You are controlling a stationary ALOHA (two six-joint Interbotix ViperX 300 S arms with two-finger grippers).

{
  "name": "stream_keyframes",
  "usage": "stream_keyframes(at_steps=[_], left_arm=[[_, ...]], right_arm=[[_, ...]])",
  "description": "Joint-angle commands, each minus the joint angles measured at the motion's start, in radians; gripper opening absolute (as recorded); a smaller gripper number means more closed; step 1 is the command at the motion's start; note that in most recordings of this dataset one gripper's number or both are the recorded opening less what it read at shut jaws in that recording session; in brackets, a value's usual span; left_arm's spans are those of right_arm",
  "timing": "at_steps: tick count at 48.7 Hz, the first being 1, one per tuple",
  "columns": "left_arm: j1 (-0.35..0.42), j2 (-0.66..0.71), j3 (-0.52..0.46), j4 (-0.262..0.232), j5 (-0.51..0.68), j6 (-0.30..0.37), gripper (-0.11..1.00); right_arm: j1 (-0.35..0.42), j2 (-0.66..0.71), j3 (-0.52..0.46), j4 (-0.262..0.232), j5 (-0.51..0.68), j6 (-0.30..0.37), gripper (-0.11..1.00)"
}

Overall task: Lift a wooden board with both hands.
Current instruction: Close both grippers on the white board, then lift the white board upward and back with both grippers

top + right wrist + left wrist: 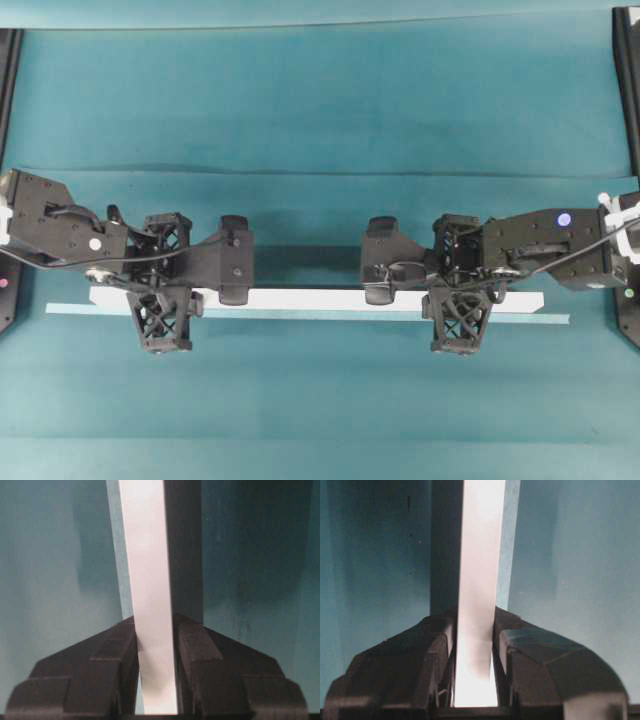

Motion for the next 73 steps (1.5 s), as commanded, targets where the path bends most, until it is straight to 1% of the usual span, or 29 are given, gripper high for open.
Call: stream_keyframes(at_steps=[1,10,23,39,47,57,68,73], left_arm=[[0.005,-0.018,-0.018,0.002,0.002,-0.002,0.17],[0.005,-0.043,-0.038,0.002,0.023,-0.005,0.17],[0.005,-0.097,-0.078,0.002,0.118,-0.025,0.17],[0.005,-0.173,-0.143,0.002,0.261,-0.025,0.17],[0.005,-0.196,-0.186,0.002,0.331,-0.025,0.17],[0.012,-0.215,-0.256,0.002,0.442,-0.026,0.17],[0.015,-0.230,-0.291,0.002,0.459,-0.026,0.17],[0.017,-0.232,-0.324,0.002,0.491,-0.035,0.17]], right_arm=[[0.003,0.006,-0.006,0.005,0.008,0.005,0.21],[0.003,-0.018,-0.018,0.006,0.048,0.006,0.21],[-0.003,-0.074,-0.066,0.008,0.135,0.006,0.21],[-0.006,-0.138,-0.173,0.011,0.314,0.015,0.21],[-0.009,-0.158,-0.221,0.011,0.379,0.037,0.21],[-0.015,-0.189,-0.255,0.011,0.445,0.040,0.21],[-0.020,-0.213,-0.285,0.011,0.503,0.041,0.21],[-0.020,-0.216,-0.310,0.011,0.531,0.041,0.21]])
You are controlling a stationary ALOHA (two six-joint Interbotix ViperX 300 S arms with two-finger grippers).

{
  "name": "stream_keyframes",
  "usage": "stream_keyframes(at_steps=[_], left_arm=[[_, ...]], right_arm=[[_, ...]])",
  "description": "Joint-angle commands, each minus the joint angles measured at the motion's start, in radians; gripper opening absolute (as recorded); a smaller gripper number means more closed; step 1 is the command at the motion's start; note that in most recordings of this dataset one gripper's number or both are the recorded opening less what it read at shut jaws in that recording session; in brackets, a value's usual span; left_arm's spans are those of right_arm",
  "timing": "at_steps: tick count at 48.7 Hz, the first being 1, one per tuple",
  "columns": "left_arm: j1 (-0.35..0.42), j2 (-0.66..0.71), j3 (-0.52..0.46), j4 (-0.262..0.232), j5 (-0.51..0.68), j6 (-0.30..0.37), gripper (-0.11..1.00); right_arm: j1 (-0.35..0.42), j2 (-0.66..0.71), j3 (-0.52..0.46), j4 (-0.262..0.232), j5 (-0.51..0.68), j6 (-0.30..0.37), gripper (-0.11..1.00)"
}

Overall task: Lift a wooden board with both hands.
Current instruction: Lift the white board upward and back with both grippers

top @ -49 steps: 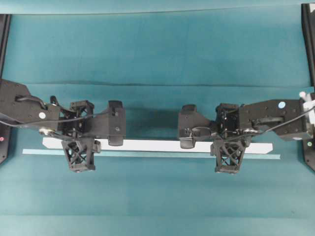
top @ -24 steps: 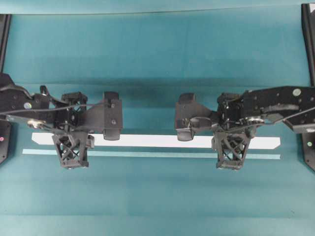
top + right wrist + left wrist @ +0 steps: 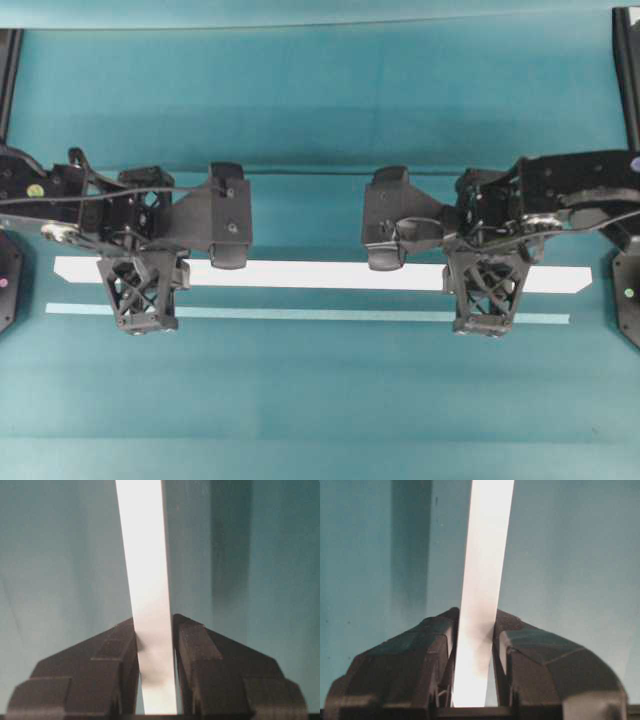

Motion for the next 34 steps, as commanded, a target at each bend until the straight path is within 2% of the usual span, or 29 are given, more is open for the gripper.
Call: stream_keyframes(at_steps=[1,15,34], left_arm=[[0.005,-0.023,-0.064,0.003,0.020,-0.015,0.17],[0.002,-0.025,-0.169,0.003,0.126,-0.032,0.17],[0.003,-0.046,-0.250,0.003,0.201,-0.060,0.17]], right_arm=[[-0.002,-0.009,-0.048,0.006,0.014,0.015,0.21],[-0.003,-0.011,-0.158,0.006,0.109,0.032,0.21],[-0.002,-0.011,-0.267,0.005,0.244,0.055,0.21]])
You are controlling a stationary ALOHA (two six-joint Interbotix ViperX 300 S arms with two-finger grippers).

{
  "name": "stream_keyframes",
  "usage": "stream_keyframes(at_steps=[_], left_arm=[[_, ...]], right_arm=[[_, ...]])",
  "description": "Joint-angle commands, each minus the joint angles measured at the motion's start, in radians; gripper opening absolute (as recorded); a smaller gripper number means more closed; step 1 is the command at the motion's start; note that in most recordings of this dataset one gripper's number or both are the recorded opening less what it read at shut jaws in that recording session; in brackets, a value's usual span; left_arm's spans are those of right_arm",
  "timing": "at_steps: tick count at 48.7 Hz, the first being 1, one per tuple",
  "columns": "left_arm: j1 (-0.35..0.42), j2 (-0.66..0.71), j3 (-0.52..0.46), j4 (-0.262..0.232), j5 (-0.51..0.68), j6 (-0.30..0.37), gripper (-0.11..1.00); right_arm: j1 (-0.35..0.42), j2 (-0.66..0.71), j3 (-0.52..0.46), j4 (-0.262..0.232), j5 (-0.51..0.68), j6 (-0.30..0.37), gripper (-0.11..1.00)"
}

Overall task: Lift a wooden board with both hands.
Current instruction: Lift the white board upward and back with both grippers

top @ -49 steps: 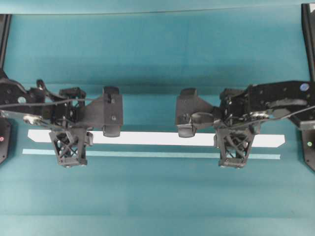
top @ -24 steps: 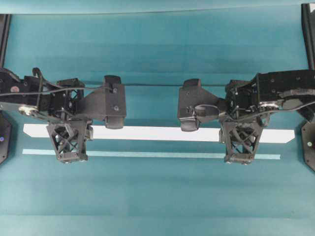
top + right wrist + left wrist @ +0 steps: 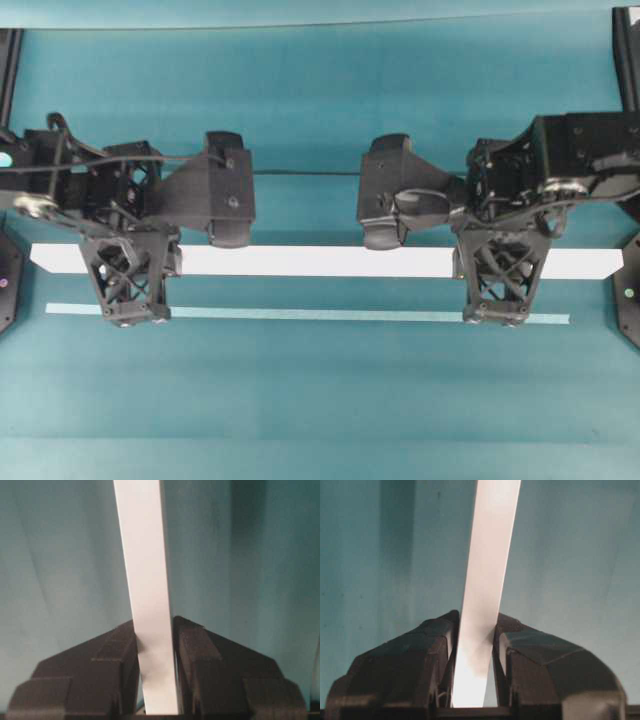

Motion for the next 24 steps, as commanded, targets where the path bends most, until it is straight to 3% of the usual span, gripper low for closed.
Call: stream_keyframes(at_steps=[1,24], left_arm=[[0.006,-0.025,-0.075,0.003,0.002,-0.029,0.17],[-0.002,-0.020,-0.258,0.003,0.132,-0.035,0.17]], right_arm=[[-0.002,-0.005,-0.054,0.005,0.002,0.026,0.21],[-0.002,0.006,-0.230,0.003,0.172,0.060,0.21]])
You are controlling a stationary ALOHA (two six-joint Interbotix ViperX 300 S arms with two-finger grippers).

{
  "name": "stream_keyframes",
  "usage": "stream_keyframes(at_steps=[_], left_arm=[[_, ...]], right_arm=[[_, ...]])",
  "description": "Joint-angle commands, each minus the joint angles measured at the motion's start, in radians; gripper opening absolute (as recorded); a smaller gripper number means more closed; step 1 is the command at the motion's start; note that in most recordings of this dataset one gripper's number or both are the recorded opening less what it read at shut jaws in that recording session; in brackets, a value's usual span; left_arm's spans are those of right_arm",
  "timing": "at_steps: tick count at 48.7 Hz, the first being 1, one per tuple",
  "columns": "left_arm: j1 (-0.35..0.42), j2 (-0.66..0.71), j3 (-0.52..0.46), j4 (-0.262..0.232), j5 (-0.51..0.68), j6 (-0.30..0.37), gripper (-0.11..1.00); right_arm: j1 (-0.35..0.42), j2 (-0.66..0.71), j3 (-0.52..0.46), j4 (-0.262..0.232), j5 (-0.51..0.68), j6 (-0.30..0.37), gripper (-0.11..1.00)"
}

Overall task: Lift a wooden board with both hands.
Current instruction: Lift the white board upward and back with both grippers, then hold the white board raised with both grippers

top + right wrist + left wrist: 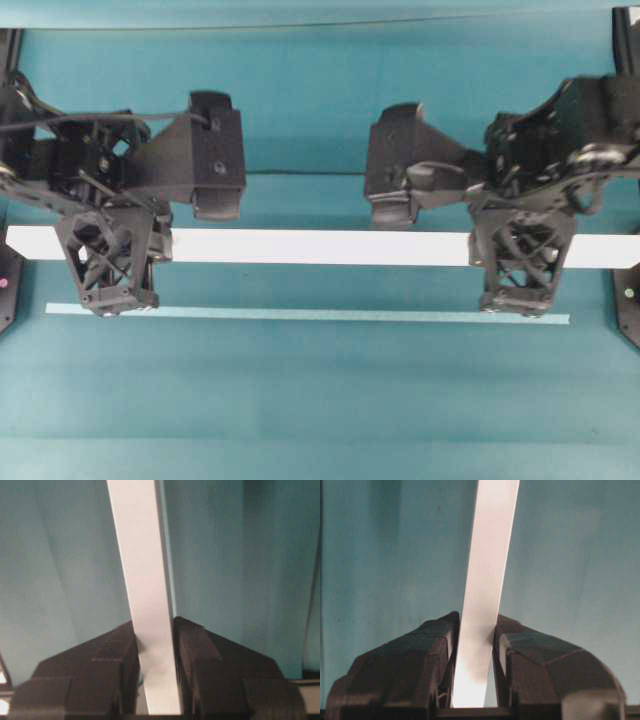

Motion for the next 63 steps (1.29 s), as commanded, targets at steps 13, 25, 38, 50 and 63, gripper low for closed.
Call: stream_keyframes(at_steps=[13,25,38,50,63], left_arm=[[0.002,0.002,-0.143,0.003,0.048,-0.031,0.17],[0.003,0.002,-0.225,0.003,0.115,-0.035,0.17],[0.002,0.012,-0.265,0.003,0.133,-0.035,0.17],[-0.003,0.014,-0.279,0.003,0.146,-0.037,0.17],[-0.003,0.028,-0.319,0.003,0.164,-0.035,0.17]], right_arm=[[-0.002,0.023,-0.140,-0.002,0.031,0.048,0.21],[-0.002,0.029,-0.198,-0.003,0.052,0.052,0.21],[-0.003,0.035,-0.275,-0.005,0.069,0.054,0.21],[-0.002,0.049,-0.330,-0.005,0.075,0.058,0.21],[-0.002,0.054,-0.333,-0.005,0.075,0.058,0.21]])
